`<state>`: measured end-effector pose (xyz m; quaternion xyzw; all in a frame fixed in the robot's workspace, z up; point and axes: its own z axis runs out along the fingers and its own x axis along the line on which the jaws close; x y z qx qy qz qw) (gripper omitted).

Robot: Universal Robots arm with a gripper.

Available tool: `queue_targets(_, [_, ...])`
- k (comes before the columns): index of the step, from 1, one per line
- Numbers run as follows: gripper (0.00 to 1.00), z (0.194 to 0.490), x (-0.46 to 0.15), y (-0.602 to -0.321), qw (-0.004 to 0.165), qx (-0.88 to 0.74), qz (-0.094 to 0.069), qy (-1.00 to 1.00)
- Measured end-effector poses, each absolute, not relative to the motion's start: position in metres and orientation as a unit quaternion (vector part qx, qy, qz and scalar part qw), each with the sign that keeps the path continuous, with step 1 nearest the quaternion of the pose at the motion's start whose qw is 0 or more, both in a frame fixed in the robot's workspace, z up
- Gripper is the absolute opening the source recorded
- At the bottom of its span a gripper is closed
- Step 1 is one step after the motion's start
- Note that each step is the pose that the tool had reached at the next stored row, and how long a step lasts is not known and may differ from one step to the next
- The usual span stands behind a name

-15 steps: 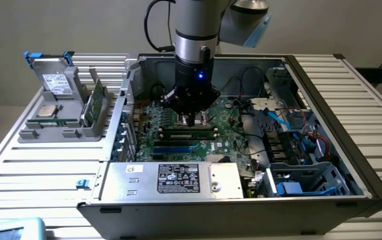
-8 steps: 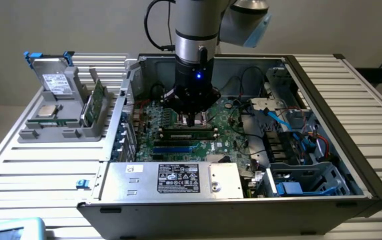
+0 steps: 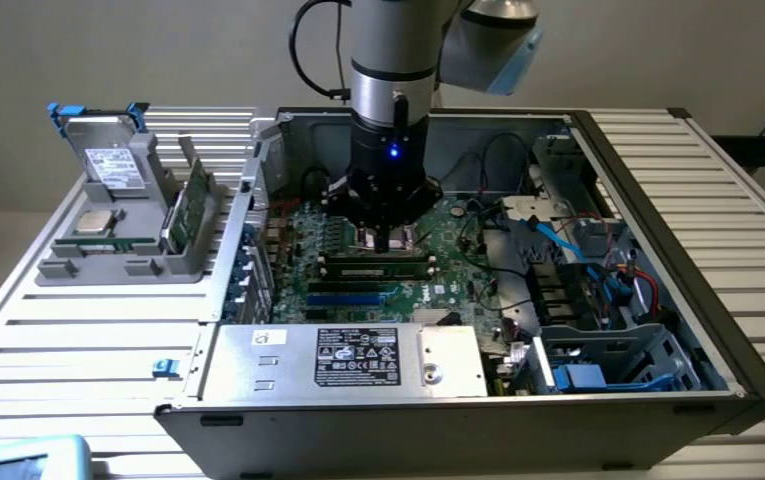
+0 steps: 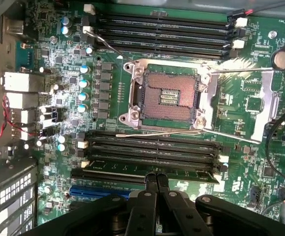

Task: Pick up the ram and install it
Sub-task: 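Press down the ram until it locks into place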

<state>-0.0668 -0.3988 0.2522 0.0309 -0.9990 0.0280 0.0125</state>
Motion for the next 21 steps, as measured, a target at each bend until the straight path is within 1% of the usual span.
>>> queue_targets(5, [0.11, 0.2522, -0.0667, -0.3988, 0.01, 0.007, 0.036, -0.999])
queue_targets(10, [0.11, 0.2521, -0.0666, -0.3987, -0.001, -0.011, 0.037, -0.999])
queue_targets(21, [0.11, 0.2522, -0.0667, -0.3987, -0.001, -0.015, 0.037, -0.999])
